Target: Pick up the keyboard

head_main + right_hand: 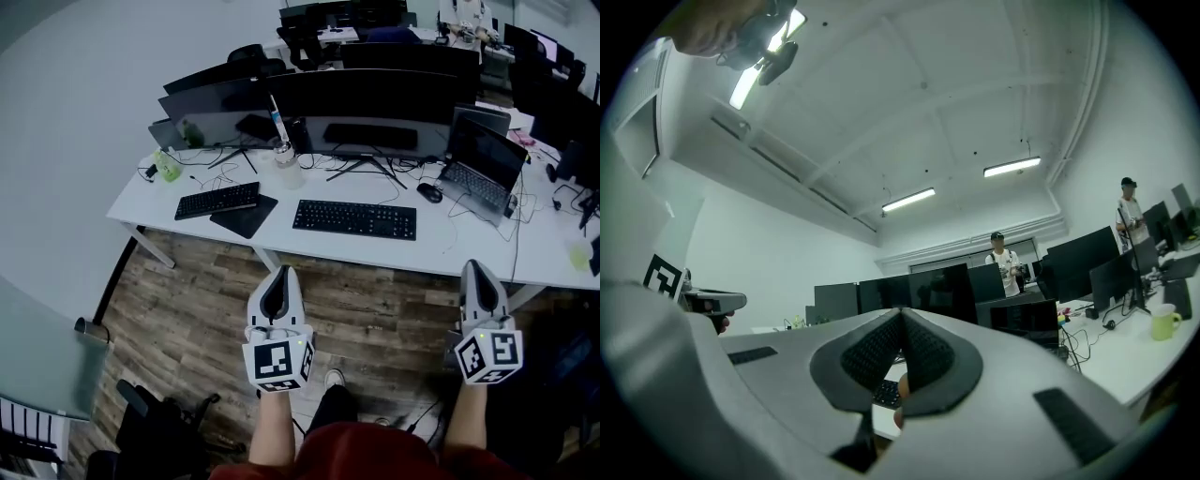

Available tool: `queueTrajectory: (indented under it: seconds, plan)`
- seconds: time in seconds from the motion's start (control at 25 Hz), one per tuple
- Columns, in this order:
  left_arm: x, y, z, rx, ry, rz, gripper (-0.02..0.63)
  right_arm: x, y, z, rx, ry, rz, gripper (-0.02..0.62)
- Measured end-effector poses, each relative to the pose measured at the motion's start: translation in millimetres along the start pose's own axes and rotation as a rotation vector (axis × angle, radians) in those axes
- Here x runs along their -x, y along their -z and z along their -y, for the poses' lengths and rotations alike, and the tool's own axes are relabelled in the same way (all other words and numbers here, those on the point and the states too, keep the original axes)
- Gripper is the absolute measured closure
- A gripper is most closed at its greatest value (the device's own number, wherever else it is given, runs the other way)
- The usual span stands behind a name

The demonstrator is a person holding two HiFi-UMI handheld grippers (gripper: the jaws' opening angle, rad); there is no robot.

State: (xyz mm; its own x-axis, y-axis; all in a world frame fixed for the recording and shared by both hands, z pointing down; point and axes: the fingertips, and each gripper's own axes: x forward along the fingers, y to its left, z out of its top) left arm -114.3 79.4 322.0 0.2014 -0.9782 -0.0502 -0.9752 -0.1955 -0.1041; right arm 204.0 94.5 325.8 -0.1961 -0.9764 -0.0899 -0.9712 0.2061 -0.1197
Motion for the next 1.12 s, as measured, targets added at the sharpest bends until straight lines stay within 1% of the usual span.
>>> queueTrajectory:
  seconds: [0.24, 0.56, 0.88, 1.12]
  plan:
    - [-47.3, 6.3, -57.9, 0.026, 0.031, 0.011, 0.595, -66.3, 9.2, -34.7, 0.037, 0.019, -0.031, 0.597]
    - [-104.7, 17.0, -124.5, 0.025, 0.064, 0.020, 0.595, -149.7, 25.0, -81.5, 0.062, 0.018, -0.056, 0.598]
    - [-156.6, 38.0, -162.3, 0.046, 0.105, -0.017, 0.595, -203.5, 47.7, -101.4, 0.098, 0.066, -0.113, 0.597]
    - [-185.4, 45.9, -169.2, 0.059, 0.132, -0.020, 0.595, -217.5, 46.3, -101.1, 0.114, 0.101, -0.109, 0.597]
